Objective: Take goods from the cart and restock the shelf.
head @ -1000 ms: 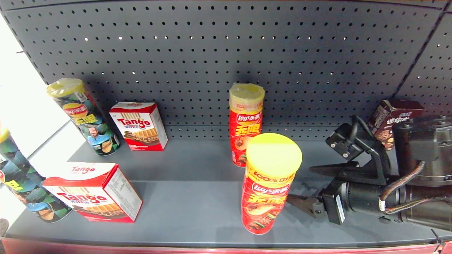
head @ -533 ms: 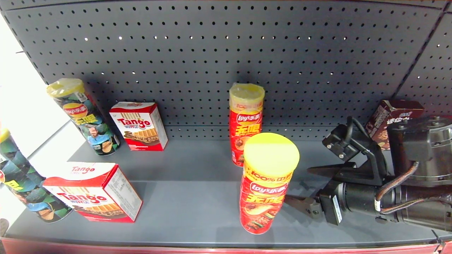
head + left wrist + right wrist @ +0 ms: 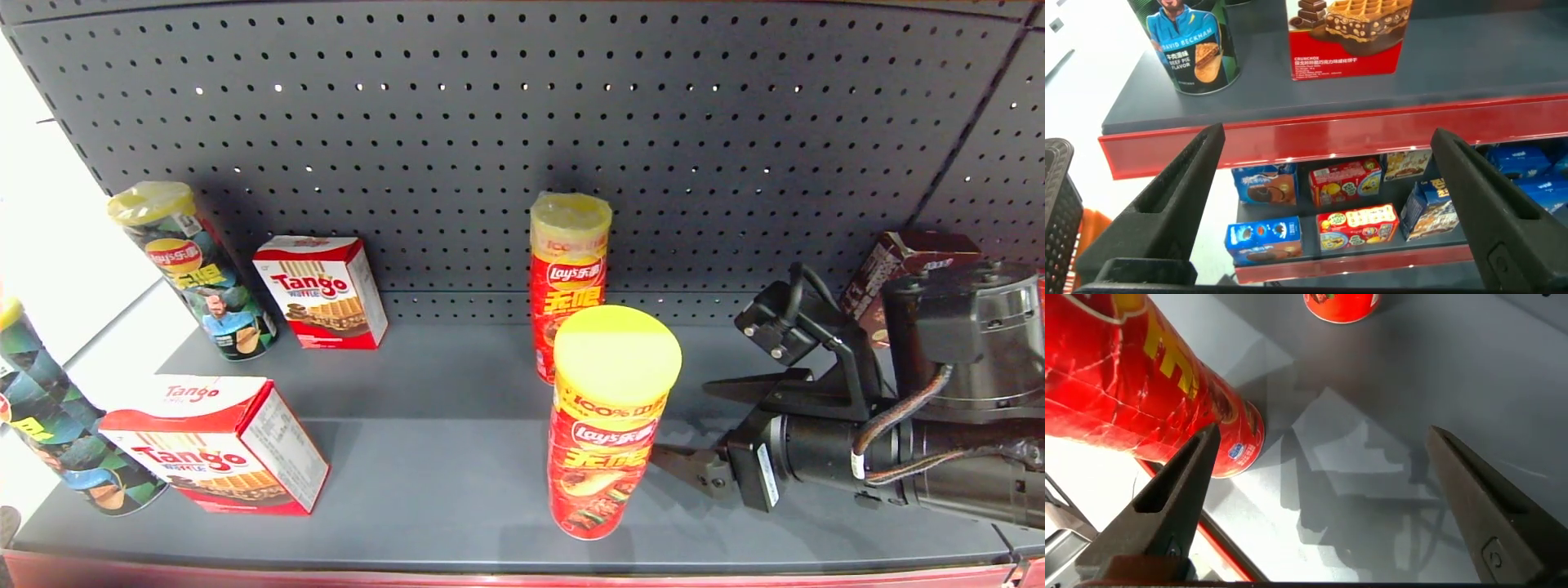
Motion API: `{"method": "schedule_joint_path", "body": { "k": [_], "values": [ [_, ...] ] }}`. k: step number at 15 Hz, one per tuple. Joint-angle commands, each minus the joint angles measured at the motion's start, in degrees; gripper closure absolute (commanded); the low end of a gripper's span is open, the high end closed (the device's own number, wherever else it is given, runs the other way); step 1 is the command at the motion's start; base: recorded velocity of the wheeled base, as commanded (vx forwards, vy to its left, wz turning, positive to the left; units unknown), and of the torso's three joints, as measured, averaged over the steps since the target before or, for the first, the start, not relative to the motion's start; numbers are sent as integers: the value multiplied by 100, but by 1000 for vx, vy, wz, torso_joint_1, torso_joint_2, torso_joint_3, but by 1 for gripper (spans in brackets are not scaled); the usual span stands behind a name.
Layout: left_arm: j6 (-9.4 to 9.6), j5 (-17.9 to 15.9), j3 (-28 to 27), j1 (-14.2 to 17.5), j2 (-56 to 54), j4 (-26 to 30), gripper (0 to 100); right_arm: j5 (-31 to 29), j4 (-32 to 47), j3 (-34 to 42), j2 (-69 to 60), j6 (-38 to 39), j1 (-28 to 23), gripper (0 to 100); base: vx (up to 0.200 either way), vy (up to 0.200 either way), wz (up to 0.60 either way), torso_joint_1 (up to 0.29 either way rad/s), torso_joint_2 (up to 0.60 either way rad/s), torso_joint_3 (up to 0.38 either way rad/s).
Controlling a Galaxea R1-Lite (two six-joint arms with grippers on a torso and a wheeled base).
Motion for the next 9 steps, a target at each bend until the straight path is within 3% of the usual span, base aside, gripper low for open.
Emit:
{"method": "schedule_joint_path", "body": {
  "k": [1,9],
  "values": [
    [0,-1,0,1,11,2,0,4,-4,-4,22,-2,39,0,0,0,0,0,0,0],
    [0,-1,0,1,11,2,0,-5,-4,66,-171,7,136,0,0,0,0,0,0,0]
  ]
}}
